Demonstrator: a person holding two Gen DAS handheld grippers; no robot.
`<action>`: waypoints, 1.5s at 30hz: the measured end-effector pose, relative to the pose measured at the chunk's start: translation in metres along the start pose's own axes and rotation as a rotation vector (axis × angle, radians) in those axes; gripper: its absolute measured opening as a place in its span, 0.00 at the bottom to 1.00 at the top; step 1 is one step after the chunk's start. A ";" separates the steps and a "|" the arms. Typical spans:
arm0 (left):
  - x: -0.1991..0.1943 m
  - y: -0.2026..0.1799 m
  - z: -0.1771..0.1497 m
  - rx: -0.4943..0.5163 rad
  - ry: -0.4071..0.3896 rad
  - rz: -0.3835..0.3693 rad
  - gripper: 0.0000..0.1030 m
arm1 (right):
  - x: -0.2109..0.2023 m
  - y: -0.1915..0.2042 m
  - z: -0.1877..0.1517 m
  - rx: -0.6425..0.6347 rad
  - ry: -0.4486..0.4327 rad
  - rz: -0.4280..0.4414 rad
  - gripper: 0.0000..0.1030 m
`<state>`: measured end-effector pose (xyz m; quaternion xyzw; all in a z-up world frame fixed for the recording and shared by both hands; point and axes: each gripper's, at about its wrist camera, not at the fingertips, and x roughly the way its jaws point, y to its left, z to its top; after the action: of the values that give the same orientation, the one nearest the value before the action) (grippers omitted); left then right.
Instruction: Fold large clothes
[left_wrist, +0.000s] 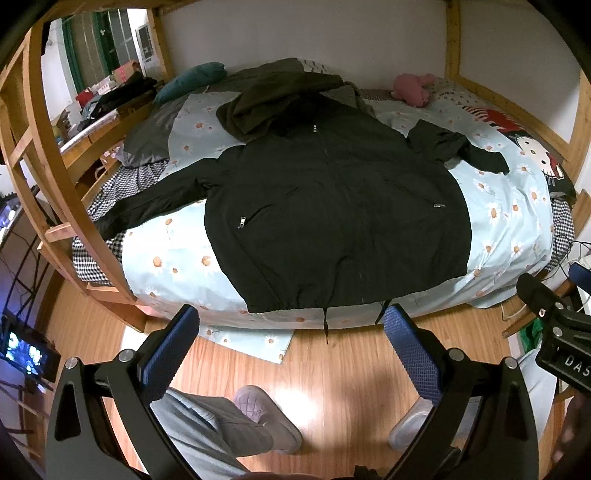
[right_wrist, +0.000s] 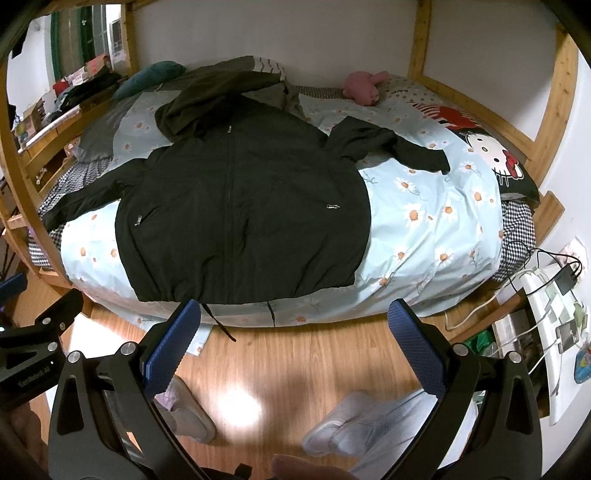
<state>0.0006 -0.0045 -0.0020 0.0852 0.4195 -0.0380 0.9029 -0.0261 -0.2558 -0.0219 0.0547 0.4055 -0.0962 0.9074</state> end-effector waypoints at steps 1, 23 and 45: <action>0.000 0.000 0.000 0.000 0.000 -0.001 0.96 | 0.000 0.000 0.000 0.000 0.000 -0.001 0.97; -0.002 -0.003 -0.002 0.006 0.004 -0.002 0.96 | 0.000 -0.001 -0.001 0.003 0.002 0.004 0.97; 0.000 -0.003 -0.003 0.012 0.006 -0.005 0.96 | -0.001 0.000 0.001 0.002 0.002 0.006 0.97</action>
<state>-0.0018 -0.0065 -0.0044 0.0896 0.4224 -0.0424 0.9010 -0.0265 -0.2562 -0.0206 0.0569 0.4063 -0.0939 0.9071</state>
